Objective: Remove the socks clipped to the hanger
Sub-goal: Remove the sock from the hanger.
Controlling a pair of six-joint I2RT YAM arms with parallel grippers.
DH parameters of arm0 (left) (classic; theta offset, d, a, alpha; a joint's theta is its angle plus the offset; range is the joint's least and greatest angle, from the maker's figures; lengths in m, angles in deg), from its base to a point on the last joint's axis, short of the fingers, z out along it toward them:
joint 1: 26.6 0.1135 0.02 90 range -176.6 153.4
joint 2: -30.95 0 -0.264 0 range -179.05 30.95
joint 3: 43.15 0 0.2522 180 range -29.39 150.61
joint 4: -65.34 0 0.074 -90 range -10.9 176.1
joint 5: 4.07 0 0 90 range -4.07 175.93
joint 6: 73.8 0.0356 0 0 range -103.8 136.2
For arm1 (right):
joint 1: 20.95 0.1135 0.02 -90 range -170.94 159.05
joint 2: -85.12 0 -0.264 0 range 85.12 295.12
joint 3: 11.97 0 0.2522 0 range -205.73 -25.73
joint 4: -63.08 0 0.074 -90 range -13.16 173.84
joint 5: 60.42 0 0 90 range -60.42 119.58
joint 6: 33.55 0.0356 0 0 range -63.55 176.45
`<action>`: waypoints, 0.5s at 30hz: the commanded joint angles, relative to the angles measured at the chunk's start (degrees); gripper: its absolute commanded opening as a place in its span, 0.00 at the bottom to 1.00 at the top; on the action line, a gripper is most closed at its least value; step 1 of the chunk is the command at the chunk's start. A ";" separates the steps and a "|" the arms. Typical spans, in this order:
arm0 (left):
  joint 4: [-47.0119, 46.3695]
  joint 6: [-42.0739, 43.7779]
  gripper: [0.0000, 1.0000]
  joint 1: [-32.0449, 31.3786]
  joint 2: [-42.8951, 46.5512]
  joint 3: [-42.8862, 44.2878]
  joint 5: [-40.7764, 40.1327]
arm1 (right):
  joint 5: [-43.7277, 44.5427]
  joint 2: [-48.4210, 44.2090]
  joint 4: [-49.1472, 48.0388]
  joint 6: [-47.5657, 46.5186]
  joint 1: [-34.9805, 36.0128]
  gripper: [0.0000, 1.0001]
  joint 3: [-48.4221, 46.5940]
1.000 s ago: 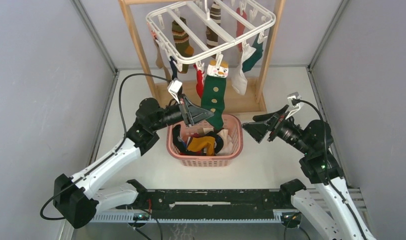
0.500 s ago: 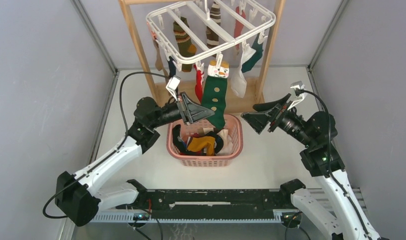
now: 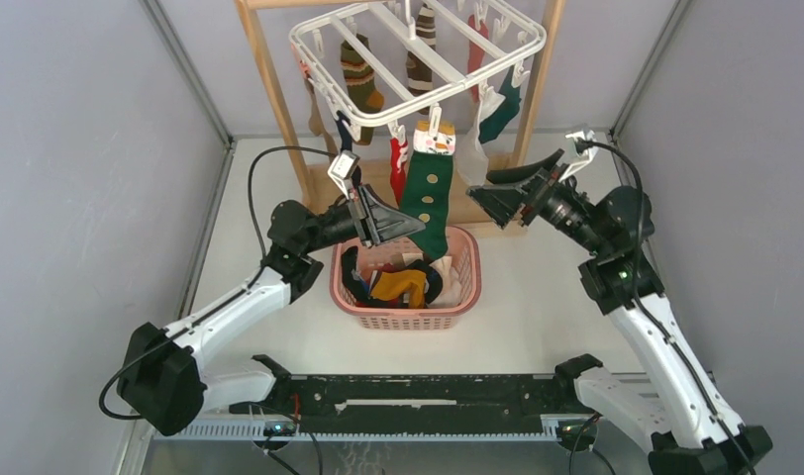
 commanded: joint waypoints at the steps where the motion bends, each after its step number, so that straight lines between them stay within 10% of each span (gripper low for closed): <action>1: -9.97 -6.42 0.00 1.17 -0.88 -1.88 2.36 | -2.45 3.78 -11.12 2.20 -0.28 0.87 -2.76; 15: -21.08 -15.01 0.00 2.76 -4.60 -3.48 4.02 | -7.33 19.32 -28.16 7.14 -4.61 0.80 -9.59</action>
